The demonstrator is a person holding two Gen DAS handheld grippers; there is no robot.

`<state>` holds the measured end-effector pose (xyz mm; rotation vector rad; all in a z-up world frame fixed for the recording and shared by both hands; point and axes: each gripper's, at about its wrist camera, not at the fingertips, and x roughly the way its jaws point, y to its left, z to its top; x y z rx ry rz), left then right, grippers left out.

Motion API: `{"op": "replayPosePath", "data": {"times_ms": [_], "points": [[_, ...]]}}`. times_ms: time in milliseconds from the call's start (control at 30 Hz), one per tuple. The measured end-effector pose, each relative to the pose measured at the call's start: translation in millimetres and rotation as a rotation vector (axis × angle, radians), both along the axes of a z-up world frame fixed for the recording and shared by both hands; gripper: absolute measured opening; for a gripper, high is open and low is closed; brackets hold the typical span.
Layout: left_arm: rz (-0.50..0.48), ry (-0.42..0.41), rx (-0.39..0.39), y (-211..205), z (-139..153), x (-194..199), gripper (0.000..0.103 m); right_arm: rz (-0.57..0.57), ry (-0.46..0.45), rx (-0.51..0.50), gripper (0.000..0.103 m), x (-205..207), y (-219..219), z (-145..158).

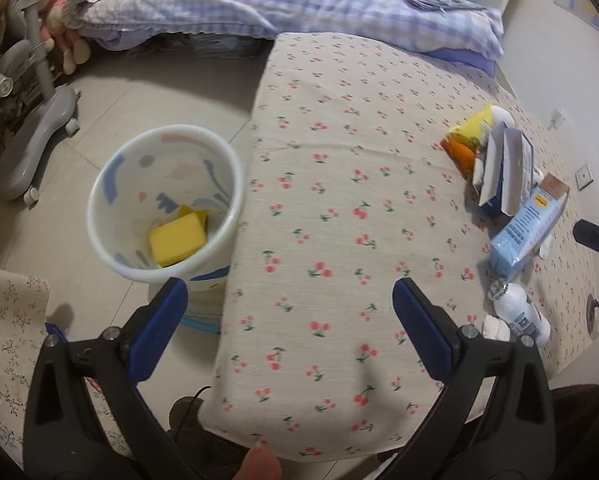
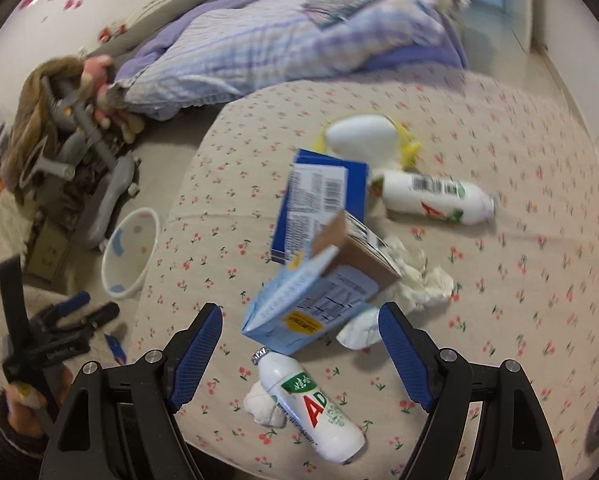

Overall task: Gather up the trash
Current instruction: 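Grasp the blue-and-white milk carton with the right tool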

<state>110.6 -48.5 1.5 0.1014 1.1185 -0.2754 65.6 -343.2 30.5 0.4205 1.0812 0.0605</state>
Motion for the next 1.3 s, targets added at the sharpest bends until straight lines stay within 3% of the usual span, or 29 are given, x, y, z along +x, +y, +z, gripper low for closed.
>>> {"op": "replayPosePath", "data": {"times_ms": [267,500,567,633,733,800,1000,1200,1300], "points": [[-0.003,0.01,0.017,-7,-4,0,0.102,-0.028,0.087,0.143,0.082,14,1,-27],[0.013,0.014,0.019,0,-6,0,0.102,-0.08,0.093,0.11,0.079,35,5,-39],[0.013,0.017,0.018,1,-7,0,0.102,-0.101,0.1,0.107,0.075,39,3,-44],[0.011,0.019,0.02,1,-7,0,0.102,-0.114,0.11,0.11,0.055,42,1,-49],[0.001,0.022,0.015,-1,-7,-2,0.102,-0.123,0.106,0.139,0.047,40,-1,-50],[-0.014,0.026,0.007,-5,-6,-3,0.102,-0.108,0.074,0.144,0.042,37,1,-41],[-0.069,0.05,-0.019,-29,-5,-10,0.102,-0.086,-0.073,0.142,0.042,11,-4,7],[-0.135,0.133,-0.089,-68,-9,-20,0.101,-0.122,-0.152,0.091,0.042,-27,-30,36],[-0.19,0.184,-0.13,-93,-12,-29,0.092,-0.152,-0.155,0.055,0.042,-45,-46,38]]}}
